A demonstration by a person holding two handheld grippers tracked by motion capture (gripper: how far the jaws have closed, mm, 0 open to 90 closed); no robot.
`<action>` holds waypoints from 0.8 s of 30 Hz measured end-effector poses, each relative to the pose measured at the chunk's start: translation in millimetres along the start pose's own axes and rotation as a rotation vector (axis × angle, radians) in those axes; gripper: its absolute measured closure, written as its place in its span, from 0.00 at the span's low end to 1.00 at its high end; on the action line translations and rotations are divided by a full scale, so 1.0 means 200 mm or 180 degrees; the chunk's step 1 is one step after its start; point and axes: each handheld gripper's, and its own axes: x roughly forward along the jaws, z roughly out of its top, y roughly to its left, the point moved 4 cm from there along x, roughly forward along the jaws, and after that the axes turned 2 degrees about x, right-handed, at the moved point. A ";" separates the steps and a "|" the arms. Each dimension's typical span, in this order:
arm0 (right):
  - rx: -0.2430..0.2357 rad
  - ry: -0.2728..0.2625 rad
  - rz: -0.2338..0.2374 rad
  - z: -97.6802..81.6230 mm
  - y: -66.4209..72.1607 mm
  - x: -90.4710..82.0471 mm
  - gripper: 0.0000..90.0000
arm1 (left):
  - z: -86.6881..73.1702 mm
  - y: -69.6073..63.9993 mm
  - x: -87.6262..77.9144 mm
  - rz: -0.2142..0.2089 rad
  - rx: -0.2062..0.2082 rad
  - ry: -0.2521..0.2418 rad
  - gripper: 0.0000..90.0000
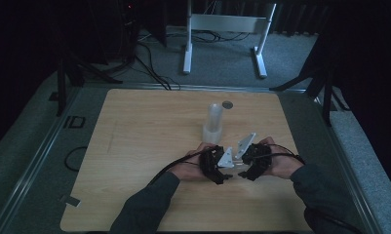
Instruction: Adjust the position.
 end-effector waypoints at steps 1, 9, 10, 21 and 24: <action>0.0000 0.0000 0.0002 0.00 0.00 0.00 0.39 | 0.00 0.00 0.00 -0.0001 -0.0007 0.0002 0.32; 0.0015 -0.0004 0.0026 -0.01 -0.01 0.00 0.43 | 0.00 0.00 0.00 -0.0008 -0.0020 -0.0005 0.31; 0.0037 -0.0014 0.0036 -0.01 -0.01 0.00 0.43 | 0.00 0.00 0.00 -0.0015 -0.0022 -0.0007 0.30; 0.0021 -0.0008 0.0042 -0.01 0.00 0.00 0.45 | 0.01 -0.01 0.01 -0.0024 -0.0056 -0.0017 0.25; 0.0021 -0.0008 0.0040 -0.02 0.00 0.01 0.45 | 0.01 -0.01 0.01 -0.0023 -0.0072 -0.0011 0.22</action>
